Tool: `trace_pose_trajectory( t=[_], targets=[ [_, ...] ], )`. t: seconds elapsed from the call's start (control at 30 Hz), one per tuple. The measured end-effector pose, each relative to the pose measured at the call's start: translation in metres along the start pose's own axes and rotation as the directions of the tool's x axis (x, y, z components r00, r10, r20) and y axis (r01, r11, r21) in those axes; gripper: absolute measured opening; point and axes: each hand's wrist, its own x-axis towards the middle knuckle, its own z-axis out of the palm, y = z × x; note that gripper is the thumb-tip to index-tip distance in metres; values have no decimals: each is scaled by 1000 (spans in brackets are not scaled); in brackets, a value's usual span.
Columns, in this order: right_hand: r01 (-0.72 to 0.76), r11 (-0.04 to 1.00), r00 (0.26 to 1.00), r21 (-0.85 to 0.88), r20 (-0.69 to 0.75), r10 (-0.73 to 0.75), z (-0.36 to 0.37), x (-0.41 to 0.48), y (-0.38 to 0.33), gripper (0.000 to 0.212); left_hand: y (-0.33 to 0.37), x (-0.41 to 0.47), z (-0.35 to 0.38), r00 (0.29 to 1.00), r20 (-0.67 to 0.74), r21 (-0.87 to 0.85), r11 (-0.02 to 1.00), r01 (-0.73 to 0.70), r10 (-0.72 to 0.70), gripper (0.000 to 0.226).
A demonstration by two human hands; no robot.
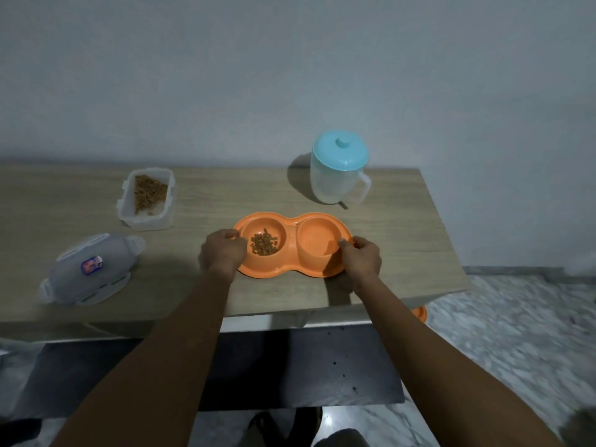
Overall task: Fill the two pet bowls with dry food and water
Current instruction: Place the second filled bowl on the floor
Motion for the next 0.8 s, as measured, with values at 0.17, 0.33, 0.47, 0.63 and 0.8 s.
trace_pose_trajectory(
  t=[0.17,0.33,0.47,0.63,0.8],
  targets=[
    [-35,997,998,70,-55,39,-20,-7,8,25,5,-20,5,999,-6,-67,997,-43,42,38],
    [-49,978,992,202,-100,71,-69,-7,17,27,28,-58,31,996,29,-182,980,-76,82,36],
    [-34,968,986,247,-152,73,-131,8,32,24,50,-103,74,990,48,-189,974,-122,134,33],
    [10,962,978,272,-202,47,-226,51,61,29,72,-166,157,980,73,-209,963,-169,187,29],
    [22,953,982,303,-185,37,-337,109,101,30,98,-237,262,984,55,-187,970,-156,169,19]
  ],
)
